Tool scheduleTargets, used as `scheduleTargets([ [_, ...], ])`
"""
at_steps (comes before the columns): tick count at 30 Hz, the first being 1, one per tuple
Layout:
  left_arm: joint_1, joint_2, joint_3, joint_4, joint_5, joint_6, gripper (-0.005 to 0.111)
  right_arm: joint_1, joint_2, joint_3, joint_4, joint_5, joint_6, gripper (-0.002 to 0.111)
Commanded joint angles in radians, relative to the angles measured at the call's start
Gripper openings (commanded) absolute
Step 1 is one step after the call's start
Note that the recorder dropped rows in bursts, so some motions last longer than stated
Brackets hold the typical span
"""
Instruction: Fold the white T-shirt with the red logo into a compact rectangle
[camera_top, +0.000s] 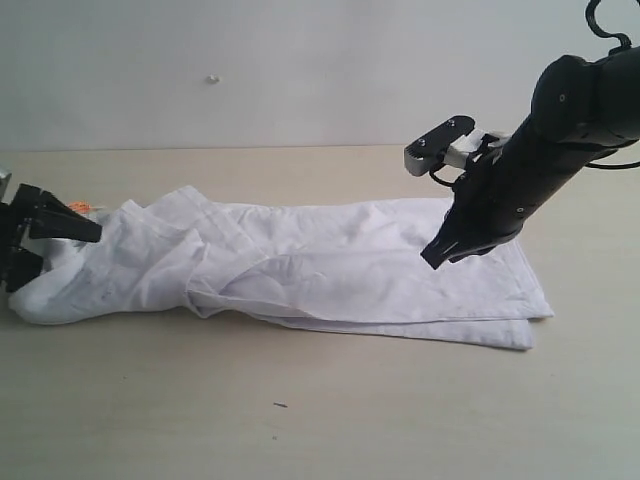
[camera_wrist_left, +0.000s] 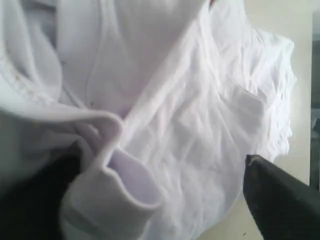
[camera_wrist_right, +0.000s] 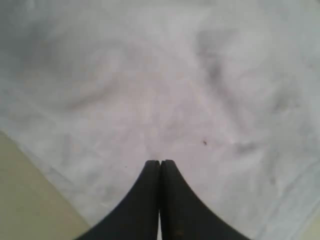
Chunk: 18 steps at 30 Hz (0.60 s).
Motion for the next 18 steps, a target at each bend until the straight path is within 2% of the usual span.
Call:
scheduleTargets([
  [1,-0.097,0.037,0.018,0.170,-0.067,-0.004,0.074,-0.003,-0.009,0.001,0.005,-0.004,0.003,0.000],
  [3,-0.123,0.037,0.018,0.211,-0.089,-0.021,0.055,-0.003,-0.009,0.001,0.005,-0.004,0.003,0.000],
  [7,-0.141,0.037,0.018,0.225,-0.085,-0.034,0.004,-0.003,-0.009,0.001,0.005,-0.002,0.003,0.000],
  [8,-0.141,0.037,0.018,0.225,-0.073,-0.028,0.001,-0.003,-0.009,0.001,0.005,-0.002,0.003,0.000],
  [13,-0.121,0.022,0.018,0.301,-0.019,-0.030,0.000,-0.003,-0.009,0.001,0.005,-0.001,0.003,0.000],
  [18,-0.036,-0.041,0.018,0.354,0.026,-0.067,0.000,-0.003,-0.009,0.001,0.005,-0.001,0.003,0.000],
])
